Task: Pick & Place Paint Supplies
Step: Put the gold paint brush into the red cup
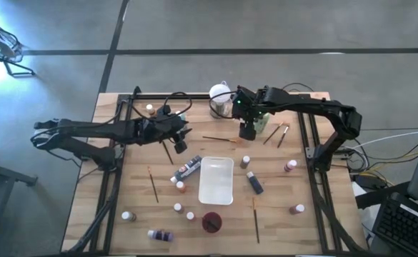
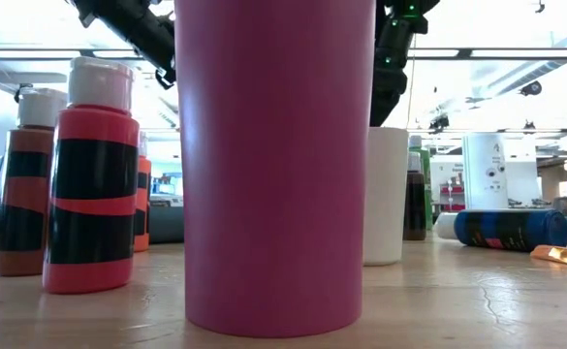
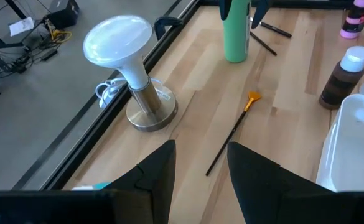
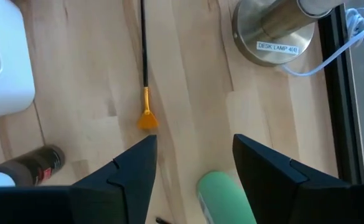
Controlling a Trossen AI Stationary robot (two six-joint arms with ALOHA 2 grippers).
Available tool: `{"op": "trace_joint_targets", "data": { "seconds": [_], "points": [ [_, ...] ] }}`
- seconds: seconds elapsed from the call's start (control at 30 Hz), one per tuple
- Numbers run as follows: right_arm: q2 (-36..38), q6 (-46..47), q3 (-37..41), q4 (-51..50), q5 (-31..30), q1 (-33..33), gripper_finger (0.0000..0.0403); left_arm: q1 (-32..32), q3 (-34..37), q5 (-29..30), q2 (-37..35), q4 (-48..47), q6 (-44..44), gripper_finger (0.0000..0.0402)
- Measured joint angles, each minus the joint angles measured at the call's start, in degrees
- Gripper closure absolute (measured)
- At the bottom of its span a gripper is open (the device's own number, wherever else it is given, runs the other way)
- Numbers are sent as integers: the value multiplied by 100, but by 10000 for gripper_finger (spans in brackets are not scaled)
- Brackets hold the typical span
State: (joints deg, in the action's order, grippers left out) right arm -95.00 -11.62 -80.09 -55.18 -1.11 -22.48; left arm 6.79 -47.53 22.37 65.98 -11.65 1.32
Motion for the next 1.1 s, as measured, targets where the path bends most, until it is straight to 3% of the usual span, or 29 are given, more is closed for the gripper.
{"op": "trace_joint_targets", "data": {
  "seconds": [0.23,0.6,0.8,1.1],
  "points": [
    [-185,94,17,-26,309,-20,187,0,0,0,0,-5,-17,250],
    [-867,1,28,-26,318,-19,208,0,-1,0,0,-96,-22,250],
    [-1142,-69,37,181,742,-18,204,0,-2,0,0,-134,-22,250],
    [-1347,-120,249,540,760,-4,200,0,0,0,0,-138,-22,250]
  ]
}}
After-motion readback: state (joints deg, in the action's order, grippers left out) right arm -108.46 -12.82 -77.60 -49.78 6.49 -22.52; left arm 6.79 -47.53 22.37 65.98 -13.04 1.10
